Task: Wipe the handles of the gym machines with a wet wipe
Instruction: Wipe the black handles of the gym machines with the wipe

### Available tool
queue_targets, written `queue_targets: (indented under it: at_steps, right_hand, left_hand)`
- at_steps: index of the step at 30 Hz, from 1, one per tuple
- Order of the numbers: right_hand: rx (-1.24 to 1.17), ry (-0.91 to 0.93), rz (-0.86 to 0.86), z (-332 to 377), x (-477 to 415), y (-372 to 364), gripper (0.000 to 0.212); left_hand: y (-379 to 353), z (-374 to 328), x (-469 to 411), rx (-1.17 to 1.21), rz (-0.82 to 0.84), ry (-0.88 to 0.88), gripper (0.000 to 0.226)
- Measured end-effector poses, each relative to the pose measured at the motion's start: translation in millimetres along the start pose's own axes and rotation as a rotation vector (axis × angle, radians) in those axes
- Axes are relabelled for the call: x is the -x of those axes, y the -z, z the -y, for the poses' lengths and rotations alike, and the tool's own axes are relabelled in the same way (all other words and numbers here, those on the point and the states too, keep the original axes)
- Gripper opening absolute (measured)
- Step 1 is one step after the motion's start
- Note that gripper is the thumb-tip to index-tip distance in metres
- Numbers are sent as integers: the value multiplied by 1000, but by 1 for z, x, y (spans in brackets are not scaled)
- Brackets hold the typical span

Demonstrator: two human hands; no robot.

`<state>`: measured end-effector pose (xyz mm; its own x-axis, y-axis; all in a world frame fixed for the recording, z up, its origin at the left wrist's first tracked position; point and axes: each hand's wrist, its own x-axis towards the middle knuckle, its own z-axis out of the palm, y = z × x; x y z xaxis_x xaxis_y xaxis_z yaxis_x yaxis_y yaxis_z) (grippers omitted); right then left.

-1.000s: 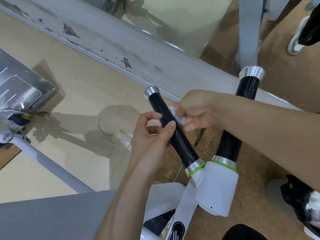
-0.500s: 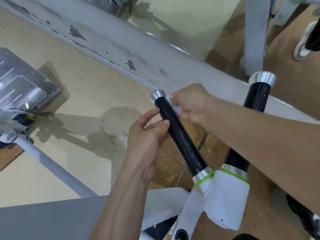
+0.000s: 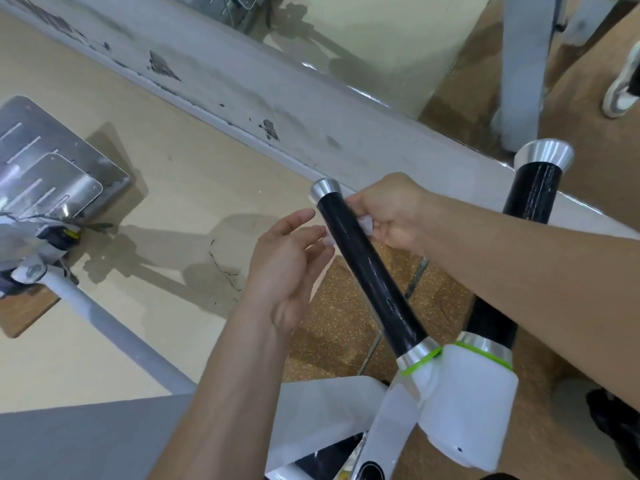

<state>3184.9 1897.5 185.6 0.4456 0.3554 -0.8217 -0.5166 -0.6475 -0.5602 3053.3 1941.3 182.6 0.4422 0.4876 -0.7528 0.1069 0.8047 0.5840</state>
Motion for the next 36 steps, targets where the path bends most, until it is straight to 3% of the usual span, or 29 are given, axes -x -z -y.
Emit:
queue_targets:
  at_steps: [6,11,14,17,23,31,36]
  right_hand:
    - [-139,94,-190,8,-11,-14,12]
    - [75,33,-38,12,3,5,14]
    - [0,-11,-37,17,-4,-2,14]
    - [-58,63,-70,26,-12,-16,21]
    - [157,237,-72,33,-6,-12,30]
    - [97,-82,49,34,-8,-6,14]
    - [77,-50,15,22,1,-3,17]
  left_hand:
    - [-9,-12,-23,132,-67,-36,33]
    - [-5,-12,-34,44,-7,-39,26]
    - [-4,-13,-33,3,24,2,23]
    - [-5,-21,-37,-34,51,-12,18]
    - [-8,-27,-48,-27,16,-36,19]
    - [-6,-24,-41,-81,13,-38,22]
    - [-8,-28,-24,-156,30,22,16]
